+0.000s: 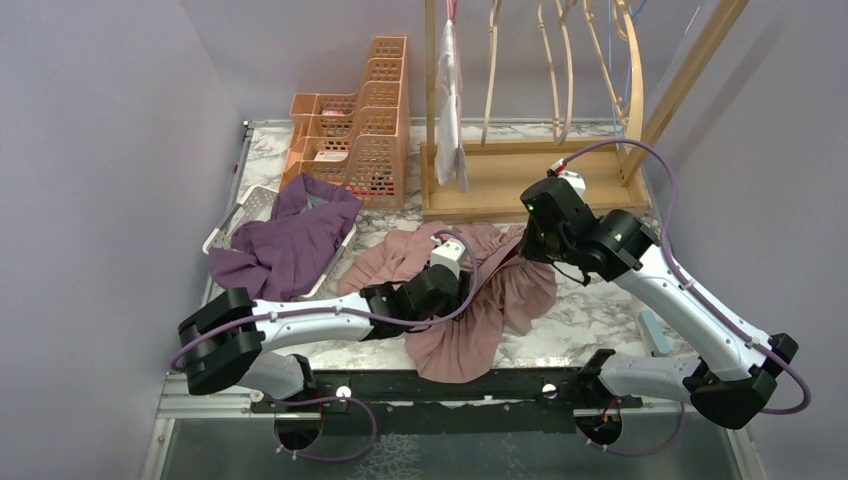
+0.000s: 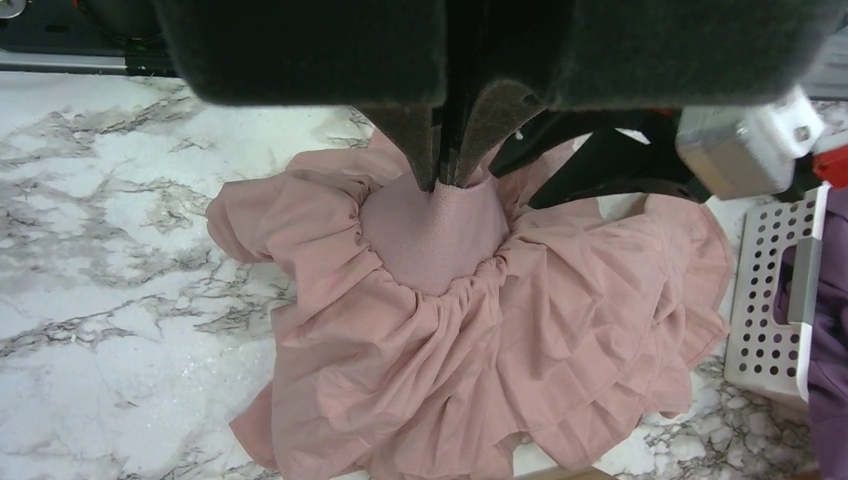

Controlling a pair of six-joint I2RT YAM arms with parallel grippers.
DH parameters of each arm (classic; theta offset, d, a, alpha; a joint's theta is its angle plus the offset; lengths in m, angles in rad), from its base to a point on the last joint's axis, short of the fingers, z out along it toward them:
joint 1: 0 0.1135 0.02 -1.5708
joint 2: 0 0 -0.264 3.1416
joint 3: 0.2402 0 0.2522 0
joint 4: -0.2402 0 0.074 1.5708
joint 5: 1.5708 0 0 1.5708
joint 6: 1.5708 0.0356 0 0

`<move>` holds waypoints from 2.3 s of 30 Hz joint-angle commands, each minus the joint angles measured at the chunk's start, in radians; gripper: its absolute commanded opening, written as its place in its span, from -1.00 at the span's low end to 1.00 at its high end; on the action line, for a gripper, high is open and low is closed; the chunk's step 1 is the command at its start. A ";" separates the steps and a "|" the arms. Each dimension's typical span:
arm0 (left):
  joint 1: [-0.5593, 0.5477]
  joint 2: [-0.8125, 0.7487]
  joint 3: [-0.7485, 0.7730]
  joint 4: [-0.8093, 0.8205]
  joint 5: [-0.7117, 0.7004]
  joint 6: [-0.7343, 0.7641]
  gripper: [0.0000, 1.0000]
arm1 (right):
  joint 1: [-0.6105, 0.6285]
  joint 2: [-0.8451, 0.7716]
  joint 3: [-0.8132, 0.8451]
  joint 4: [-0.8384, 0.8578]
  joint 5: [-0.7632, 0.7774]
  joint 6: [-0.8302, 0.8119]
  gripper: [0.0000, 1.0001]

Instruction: Place the skirt on the hanger

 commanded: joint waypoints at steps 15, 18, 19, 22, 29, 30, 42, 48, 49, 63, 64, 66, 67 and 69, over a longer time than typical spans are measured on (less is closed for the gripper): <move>-0.003 0.064 0.001 0.116 0.061 0.025 -0.26 | -0.008 -0.015 0.006 0.034 -0.002 0.027 -0.98; -0.004 0.082 0.020 0.113 0.036 0.022 -0.45 | -0.008 -0.016 0.004 0.032 -0.001 0.030 -0.98; -0.003 0.088 0.027 0.109 0.022 0.018 -0.50 | -0.008 -0.018 0.003 0.031 -0.003 0.030 -0.98; -0.004 0.113 0.054 0.074 -0.029 0.008 -0.69 | -0.008 -0.022 0.000 0.032 -0.001 0.031 -0.98; -0.004 0.132 0.084 0.017 -0.092 -0.008 -0.28 | -0.009 -0.035 -0.004 0.039 0.005 0.031 -0.98; -0.004 0.131 0.082 0.027 -0.089 -0.006 -0.25 | -0.008 -0.038 -0.007 0.041 0.005 0.031 -0.98; -0.004 0.191 0.129 -0.009 -0.079 0.053 -1.00 | -0.008 -0.056 0.002 0.041 0.029 0.042 -0.98; -0.004 0.078 0.199 -0.151 -0.125 0.114 -1.00 | -0.008 -0.061 0.018 0.022 0.031 0.013 -0.98; -0.004 0.045 0.212 -0.176 -0.108 0.132 -1.00 | -0.008 -0.066 0.022 0.021 0.029 -0.004 -0.98; 0.003 -0.461 0.375 -0.516 0.094 0.282 -1.00 | -0.007 -0.109 0.376 -0.113 -0.136 -0.252 -0.98; 0.004 -0.493 0.370 -0.517 0.095 0.290 -1.00 | -0.008 -0.094 0.410 -0.136 -0.142 -0.252 -0.98; 0.004 -0.531 0.346 -0.509 0.099 0.286 -1.00 | -0.008 -0.055 0.462 -0.185 -0.140 -0.227 -0.98; 0.003 -0.539 0.325 -0.501 0.099 0.276 -1.00 | -0.008 -0.037 0.468 -0.202 -0.145 -0.210 -0.98; 0.006 -0.543 0.262 -0.478 0.080 0.247 -1.00 | -0.007 -0.011 0.418 -0.197 -0.162 -0.180 -0.98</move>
